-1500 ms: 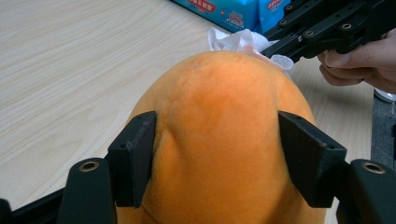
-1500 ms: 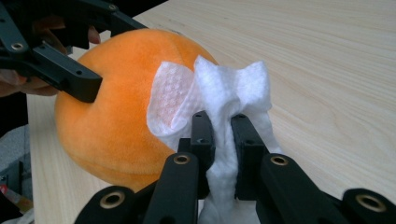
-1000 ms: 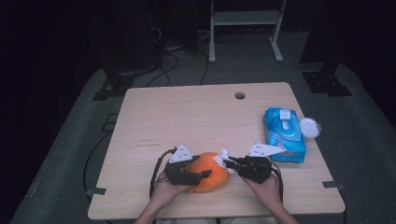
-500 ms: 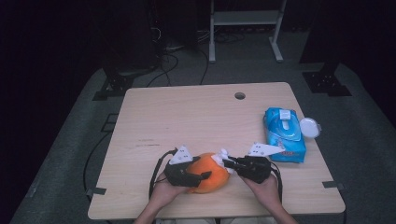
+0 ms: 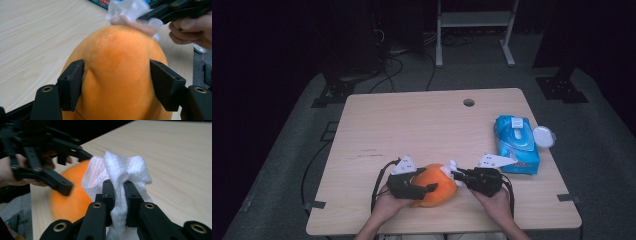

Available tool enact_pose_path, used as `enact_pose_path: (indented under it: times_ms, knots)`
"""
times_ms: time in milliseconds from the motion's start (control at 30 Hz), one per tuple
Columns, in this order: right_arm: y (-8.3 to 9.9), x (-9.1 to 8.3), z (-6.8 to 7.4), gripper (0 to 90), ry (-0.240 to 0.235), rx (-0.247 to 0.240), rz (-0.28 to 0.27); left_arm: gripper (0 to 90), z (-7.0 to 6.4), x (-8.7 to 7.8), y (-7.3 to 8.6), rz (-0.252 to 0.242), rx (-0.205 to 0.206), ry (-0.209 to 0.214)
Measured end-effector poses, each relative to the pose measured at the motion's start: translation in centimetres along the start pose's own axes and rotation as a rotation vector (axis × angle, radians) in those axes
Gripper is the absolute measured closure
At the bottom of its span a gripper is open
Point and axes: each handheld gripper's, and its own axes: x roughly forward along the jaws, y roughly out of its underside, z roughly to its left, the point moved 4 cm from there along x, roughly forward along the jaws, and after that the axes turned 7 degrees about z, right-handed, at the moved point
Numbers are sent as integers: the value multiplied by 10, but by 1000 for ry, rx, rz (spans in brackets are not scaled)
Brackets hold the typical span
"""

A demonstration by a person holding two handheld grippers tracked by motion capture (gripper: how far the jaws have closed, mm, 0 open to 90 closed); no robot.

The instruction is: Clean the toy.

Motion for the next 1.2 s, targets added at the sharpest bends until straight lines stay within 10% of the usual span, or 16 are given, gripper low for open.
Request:
enact_pose_path:
  times_ms: [167,400,633,867,1100,1200]
  knots:
    - [9,1,-13,805,27,68,28,304,-5,1,-1,10,26,-2]
    - [-9,-2,14,804,-12,-37,-17,295,-17,8,-2,24,84,-12]
    - [10,-1,-7,804,12,71,19,295,-20,8,-1,25,95,-9]
    - [-7,-3,25,805,-1,-64,-9,292,-22,8,0,25,100,-14]
    - [15,-2,-8,805,21,91,16,295,-22,8,0,27,111,-13]
    - [6,-4,1,805,33,43,1,286,-24,9,-1,30,140,-29]
